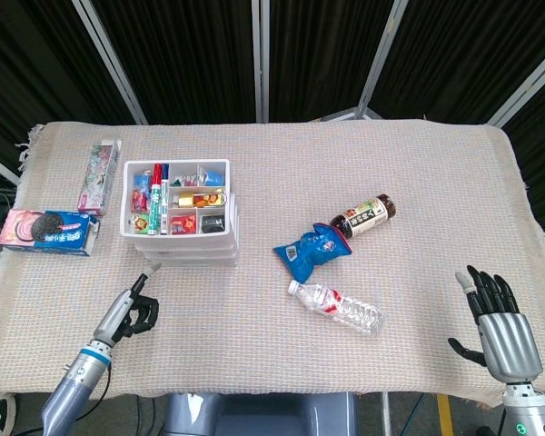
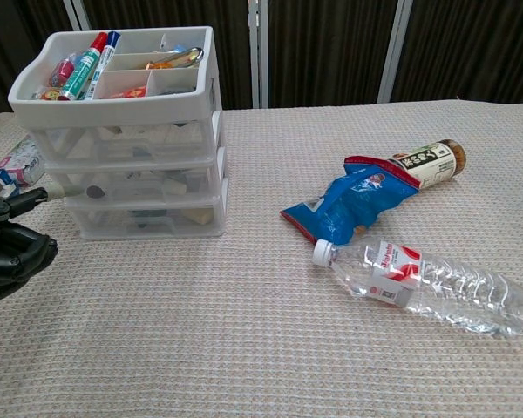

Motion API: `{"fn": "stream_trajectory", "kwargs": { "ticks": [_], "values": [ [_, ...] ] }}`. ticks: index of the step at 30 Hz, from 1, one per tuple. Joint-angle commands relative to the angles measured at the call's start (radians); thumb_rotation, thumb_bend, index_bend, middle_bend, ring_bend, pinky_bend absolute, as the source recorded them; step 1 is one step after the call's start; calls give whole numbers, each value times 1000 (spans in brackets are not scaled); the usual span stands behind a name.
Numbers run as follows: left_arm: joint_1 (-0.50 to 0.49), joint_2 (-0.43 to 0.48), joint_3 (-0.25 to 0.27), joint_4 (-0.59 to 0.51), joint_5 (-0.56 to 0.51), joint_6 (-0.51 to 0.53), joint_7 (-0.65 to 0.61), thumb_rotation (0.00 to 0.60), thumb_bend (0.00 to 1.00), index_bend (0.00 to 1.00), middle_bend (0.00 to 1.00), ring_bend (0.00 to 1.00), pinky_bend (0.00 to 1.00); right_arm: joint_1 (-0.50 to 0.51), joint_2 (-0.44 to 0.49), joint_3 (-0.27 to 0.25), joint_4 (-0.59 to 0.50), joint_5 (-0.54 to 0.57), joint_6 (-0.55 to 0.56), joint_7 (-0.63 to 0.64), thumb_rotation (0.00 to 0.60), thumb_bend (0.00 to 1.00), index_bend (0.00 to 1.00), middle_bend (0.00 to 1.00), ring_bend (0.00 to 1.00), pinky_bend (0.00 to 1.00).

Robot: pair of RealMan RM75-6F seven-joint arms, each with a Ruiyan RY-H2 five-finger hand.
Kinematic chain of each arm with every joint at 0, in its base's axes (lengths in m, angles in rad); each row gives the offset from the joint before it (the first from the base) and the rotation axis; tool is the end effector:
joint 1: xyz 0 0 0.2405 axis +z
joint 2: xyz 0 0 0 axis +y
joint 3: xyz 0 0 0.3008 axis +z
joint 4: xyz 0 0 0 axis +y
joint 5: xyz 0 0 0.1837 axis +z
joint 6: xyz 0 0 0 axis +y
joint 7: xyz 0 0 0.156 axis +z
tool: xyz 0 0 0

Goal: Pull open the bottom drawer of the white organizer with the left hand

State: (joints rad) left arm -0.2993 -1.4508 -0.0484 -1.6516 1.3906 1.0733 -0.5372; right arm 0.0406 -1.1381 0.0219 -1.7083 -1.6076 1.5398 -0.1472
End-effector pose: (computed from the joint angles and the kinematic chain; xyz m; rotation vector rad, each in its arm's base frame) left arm -0.2743 0.2387 0.0263 -1.2786 -1.9184 -1.2940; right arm -0.3142 -0.1728 0.1877 1.4460 -0.8393 0.9274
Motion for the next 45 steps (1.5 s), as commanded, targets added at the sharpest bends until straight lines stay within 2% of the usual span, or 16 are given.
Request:
{"fn": "stream_trajectory", "kwargs": {
  "ticks": [1,21,45],
  "values": [
    [-25,-22,-20,10,-36,-33,18,600,737,0,783,855,781,-1,4,0,-3,-1,2,6,600,0,0,0,0,0],
    [-120,-97,-86,53,-170,-172,50,600,742,0,783,855,783,0,10,0,-5,-4,0,21,600,0,0,0,0,0],
    [-169,-140,-114,76,-190,-214,51,600,750,0,783,855,783,4,10,-1,-5,0,-12,23,600,0,0,0,0,0]
  ]
}}
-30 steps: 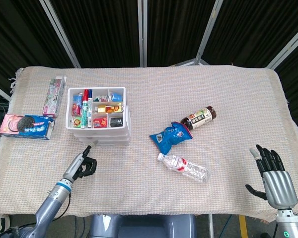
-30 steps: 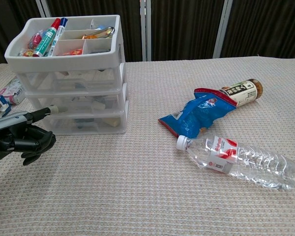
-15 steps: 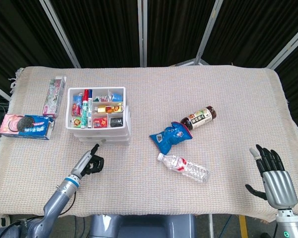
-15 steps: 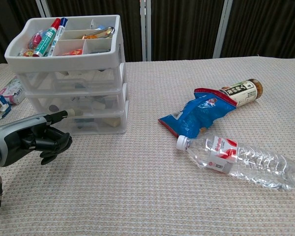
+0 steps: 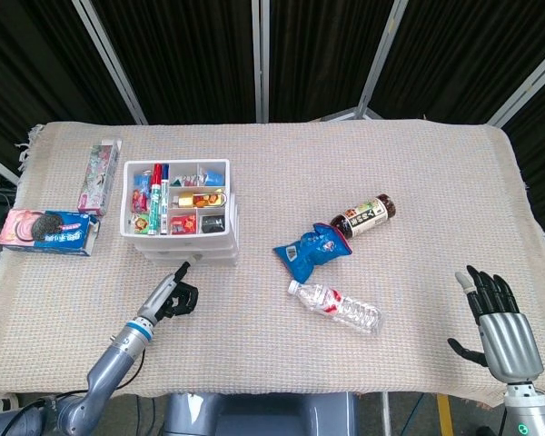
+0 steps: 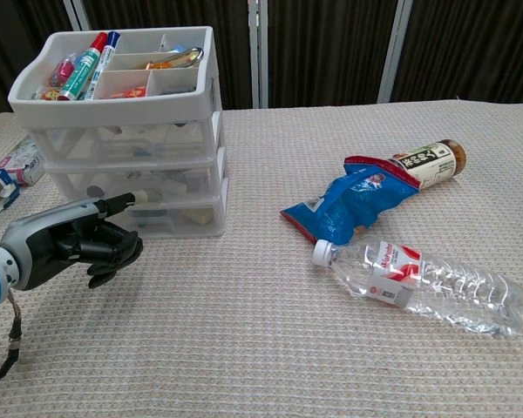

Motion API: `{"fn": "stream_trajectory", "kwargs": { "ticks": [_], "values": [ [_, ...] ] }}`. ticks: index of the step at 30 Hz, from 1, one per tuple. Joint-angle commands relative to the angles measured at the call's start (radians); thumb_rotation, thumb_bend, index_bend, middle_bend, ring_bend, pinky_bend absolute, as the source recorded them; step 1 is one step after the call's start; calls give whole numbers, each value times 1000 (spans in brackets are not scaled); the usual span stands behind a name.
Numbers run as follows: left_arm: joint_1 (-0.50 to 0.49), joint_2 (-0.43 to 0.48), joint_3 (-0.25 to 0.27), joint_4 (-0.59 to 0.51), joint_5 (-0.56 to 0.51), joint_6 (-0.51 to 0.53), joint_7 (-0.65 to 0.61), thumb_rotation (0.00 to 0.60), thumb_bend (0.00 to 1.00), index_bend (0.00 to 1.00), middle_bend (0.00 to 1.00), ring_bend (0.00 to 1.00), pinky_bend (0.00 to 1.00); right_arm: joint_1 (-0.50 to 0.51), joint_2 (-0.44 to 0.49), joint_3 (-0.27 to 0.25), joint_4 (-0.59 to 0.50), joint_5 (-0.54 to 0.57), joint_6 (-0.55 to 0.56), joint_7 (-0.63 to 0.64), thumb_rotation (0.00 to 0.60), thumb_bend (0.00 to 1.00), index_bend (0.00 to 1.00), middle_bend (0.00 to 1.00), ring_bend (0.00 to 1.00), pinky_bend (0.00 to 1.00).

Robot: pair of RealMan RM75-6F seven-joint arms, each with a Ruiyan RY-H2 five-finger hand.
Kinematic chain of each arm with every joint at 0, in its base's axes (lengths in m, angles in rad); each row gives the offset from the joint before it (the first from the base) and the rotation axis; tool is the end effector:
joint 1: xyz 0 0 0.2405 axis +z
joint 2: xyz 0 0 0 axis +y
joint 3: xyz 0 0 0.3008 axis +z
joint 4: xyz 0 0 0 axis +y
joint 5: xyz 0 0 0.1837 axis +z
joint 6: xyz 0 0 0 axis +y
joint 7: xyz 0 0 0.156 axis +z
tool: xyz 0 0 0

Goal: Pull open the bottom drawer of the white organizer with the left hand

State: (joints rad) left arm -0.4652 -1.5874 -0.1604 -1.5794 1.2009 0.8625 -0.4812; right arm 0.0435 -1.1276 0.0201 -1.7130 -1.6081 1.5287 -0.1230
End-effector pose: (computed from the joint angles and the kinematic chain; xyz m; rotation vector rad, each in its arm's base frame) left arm -0.2316 0.2893 -0.0294 -1.3298 -2.0623 -1.2315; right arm -0.3140 -0.1733 0.1889 1.4511 -0.8609 0.9360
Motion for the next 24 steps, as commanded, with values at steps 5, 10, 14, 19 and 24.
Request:
{"fn": "stream_trajectory", "kwargs": {
  "ticks": [5,10,14,19,24],
  "values": [
    [-12,-24,-1,31,9,-19,-32,600,751,0,783,855,782,3,-2,-5,0,0,-11,-1,600,0,0,0,0,0],
    [-15,-35,3,49,24,-21,-50,600,750,0,783,855,782,3,-2,-4,-1,1,-11,-1,600,0,0,0,0,0],
    [-17,-40,-1,57,30,-20,-69,600,751,0,783,855,783,3,-2,-5,-1,0,-11,-1,600,0,0,0,0,0],
    [-17,-37,-1,56,40,-15,-80,600,759,49,784,855,783,4,-3,-5,0,-1,-11,0,600,0,0,0,0,0],
    [-15,-31,7,53,53,-12,-89,600,766,195,783,854,784,3,-2,-5,-1,-1,-10,1,600,0,0,0,0,0]
  ]
}}
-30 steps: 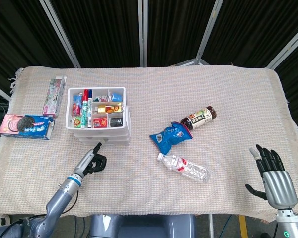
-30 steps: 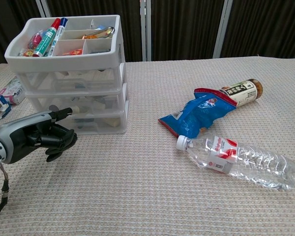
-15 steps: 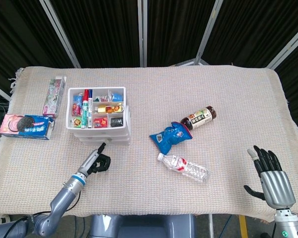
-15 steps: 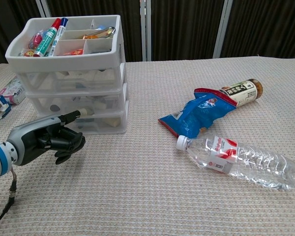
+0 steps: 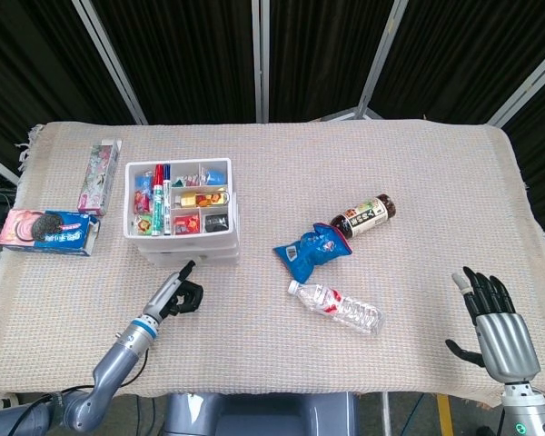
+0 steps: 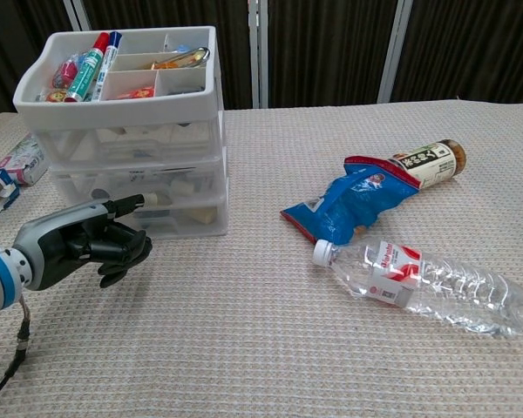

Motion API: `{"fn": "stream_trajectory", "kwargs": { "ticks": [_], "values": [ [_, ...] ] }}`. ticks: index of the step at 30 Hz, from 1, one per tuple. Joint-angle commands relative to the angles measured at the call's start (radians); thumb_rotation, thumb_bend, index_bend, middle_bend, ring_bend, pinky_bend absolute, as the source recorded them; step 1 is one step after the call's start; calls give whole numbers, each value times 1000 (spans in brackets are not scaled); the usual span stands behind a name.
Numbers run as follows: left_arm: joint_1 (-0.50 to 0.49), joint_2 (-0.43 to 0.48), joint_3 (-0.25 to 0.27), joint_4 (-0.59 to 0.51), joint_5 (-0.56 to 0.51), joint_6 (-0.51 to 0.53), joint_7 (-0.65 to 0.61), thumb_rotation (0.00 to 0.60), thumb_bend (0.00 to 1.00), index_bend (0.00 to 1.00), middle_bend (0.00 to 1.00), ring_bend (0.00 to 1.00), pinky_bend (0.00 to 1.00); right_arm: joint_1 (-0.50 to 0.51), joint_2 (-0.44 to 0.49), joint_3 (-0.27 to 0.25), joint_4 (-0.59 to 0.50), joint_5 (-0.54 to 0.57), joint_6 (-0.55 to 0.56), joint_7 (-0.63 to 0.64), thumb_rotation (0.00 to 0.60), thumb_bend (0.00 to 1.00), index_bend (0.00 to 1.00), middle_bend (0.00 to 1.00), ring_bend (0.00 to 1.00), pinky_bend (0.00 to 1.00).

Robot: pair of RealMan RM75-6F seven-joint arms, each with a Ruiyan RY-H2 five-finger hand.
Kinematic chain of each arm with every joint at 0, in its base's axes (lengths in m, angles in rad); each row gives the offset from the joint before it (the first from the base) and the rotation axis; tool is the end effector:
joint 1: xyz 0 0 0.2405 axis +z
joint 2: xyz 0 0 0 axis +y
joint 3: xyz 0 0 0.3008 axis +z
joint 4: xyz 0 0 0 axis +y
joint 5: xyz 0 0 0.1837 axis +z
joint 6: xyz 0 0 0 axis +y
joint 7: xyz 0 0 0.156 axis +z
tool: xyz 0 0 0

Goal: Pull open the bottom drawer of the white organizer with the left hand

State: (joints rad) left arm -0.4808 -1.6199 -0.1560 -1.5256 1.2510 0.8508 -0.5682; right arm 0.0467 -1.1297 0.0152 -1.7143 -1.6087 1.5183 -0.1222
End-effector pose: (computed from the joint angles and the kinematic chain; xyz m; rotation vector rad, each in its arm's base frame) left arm -0.2277 0.2927 -0.0402 -1.3334 -2.1005 -1.2628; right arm -0.3139 -0.1734 0.1859 1.4618 -0.8726 0.9328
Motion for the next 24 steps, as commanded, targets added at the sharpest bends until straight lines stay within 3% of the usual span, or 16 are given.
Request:
{"fn": "stream_trajectory", "kwargs": {
  "ticks": [1,12,24],
  "values": [
    [0,3,5,-2,5,-1,-3,600,767,211,783,855,782,0,0,0,0,-1,1,0,600,0,0,0,0,0],
    [17,30,38,-28,58,28,-27,600,767,249,783,855,783,-1,2,0,-2,-1,3,2,600,0,0,0,0,0],
    [87,78,133,-54,169,132,-64,600,766,269,784,854,781,-5,4,1,-6,-4,12,1,600,0,0,0,0,0]
  ]
}}
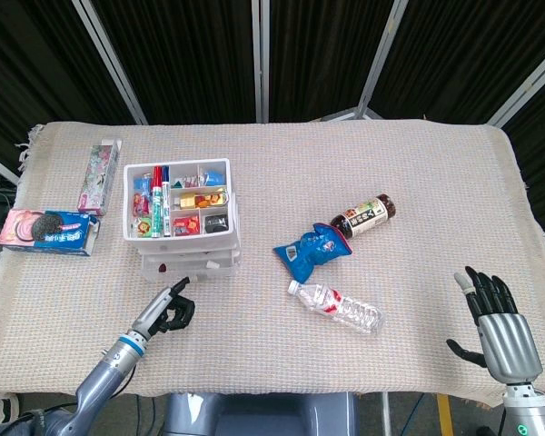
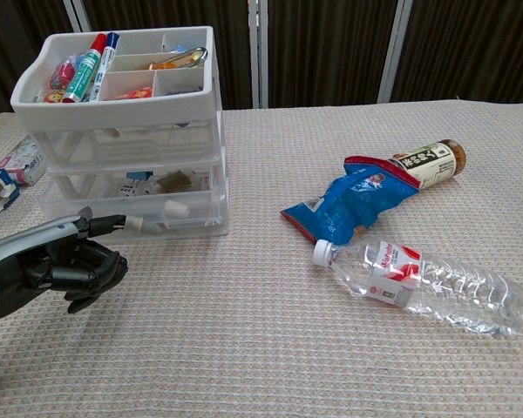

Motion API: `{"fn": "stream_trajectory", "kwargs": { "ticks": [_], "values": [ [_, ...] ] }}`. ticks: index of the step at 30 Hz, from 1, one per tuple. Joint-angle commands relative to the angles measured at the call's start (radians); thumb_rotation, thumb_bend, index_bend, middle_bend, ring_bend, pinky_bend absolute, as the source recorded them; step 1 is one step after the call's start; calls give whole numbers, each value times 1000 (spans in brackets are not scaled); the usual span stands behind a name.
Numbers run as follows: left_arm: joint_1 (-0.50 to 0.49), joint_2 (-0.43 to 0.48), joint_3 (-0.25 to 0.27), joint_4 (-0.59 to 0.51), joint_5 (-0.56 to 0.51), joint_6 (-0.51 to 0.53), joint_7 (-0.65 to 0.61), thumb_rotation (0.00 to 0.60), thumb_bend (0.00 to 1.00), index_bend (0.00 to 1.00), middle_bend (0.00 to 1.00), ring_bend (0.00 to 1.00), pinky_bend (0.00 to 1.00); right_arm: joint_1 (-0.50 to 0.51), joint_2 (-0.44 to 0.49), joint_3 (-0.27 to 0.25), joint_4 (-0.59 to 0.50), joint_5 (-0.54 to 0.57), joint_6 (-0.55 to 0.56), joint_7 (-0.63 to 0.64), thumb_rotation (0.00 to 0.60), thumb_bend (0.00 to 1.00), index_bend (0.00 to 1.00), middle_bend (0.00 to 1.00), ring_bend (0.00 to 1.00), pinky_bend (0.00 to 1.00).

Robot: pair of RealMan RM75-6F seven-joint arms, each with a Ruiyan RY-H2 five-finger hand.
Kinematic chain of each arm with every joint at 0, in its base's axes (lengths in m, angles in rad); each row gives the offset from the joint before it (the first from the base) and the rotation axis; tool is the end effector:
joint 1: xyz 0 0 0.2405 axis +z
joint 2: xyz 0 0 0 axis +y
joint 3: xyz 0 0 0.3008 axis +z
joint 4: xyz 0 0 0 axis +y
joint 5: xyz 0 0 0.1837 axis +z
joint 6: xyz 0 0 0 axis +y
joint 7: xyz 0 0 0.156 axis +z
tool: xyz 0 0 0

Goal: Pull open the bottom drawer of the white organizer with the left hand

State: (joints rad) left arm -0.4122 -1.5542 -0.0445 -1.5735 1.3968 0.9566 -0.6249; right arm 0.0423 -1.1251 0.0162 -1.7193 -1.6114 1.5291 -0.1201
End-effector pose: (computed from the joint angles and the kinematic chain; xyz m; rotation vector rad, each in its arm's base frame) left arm -0.2440 0.2569 -0.0219 -1.3949 -2.0662 -1.2793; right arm -0.3130 -0.1721 0.1888 1.4529 -0.8680 0.9400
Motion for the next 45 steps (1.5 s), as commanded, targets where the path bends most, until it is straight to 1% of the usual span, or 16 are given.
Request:
{"fn": "stream_trajectory", "kwargs": {
  "ticks": [1,4,8,10,12,13,15,16,17,19,23,26,33,39,45],
  "values": [
    [29,18,33,-9,38,45,-9,600,766,269,784,855,781,-1,0,-1,-3,-4,3,-2,600,0,0,0,0,0],
    [61,22,65,5,88,115,33,600,767,267,783,855,781,-3,0,-1,-4,-7,9,-1,600,0,0,0,0,0],
    [107,28,107,16,154,221,171,600,766,246,784,854,780,-4,2,-1,-6,-6,8,-1,600,0,0,0,0,0],
    [124,31,111,10,171,263,234,600,766,224,784,855,780,-4,1,-2,-7,-7,8,-2,600,0,0,0,0,0],
    [139,37,110,5,189,309,324,600,766,190,783,855,781,-5,1,-2,-7,-8,9,-2,600,0,0,0,0,0],
    [147,39,107,3,198,333,380,600,766,173,783,855,781,-5,0,-2,-7,-8,9,-3,600,0,0,0,0,0],
    [164,42,94,1,219,391,537,600,766,148,783,855,781,-5,0,-2,-7,-7,8,-4,600,0,0,0,0,0],
    [169,42,89,-2,222,405,580,600,766,136,783,856,780,-5,0,-2,-7,-7,8,-4,600,0,0,0,0,0],
    [177,44,81,-14,225,428,654,600,767,126,786,857,780,-5,0,-2,-7,-7,8,-5,600,0,0,0,0,0],
    [184,50,69,-44,216,443,725,600,765,121,802,865,782,-5,-1,-2,-7,-7,7,-7,600,0,0,0,0,0],
    [182,73,48,-99,170,426,792,600,764,122,857,895,802,-5,-3,-4,-7,-10,7,-10,600,0,0,0,0,0],
    [171,93,20,-141,112,396,867,600,763,129,884,915,815,-5,-4,-4,-6,-12,8,-11,600,0,0,0,0,0],
    [136,117,-27,-195,-26,318,989,600,764,132,890,920,818,-3,-6,-5,-4,-9,1,-15,600,0,0,0,0,0],
    [104,128,-51,-223,-124,253,1013,600,763,166,890,920,818,-3,-8,-5,-4,-8,0,-19,600,0,0,0,0,0],
    [83,118,-60,-214,-161,230,1022,600,764,191,890,920,819,-4,-7,-5,-5,-7,0,-19,600,0,0,0,0,0]
  ]
}}
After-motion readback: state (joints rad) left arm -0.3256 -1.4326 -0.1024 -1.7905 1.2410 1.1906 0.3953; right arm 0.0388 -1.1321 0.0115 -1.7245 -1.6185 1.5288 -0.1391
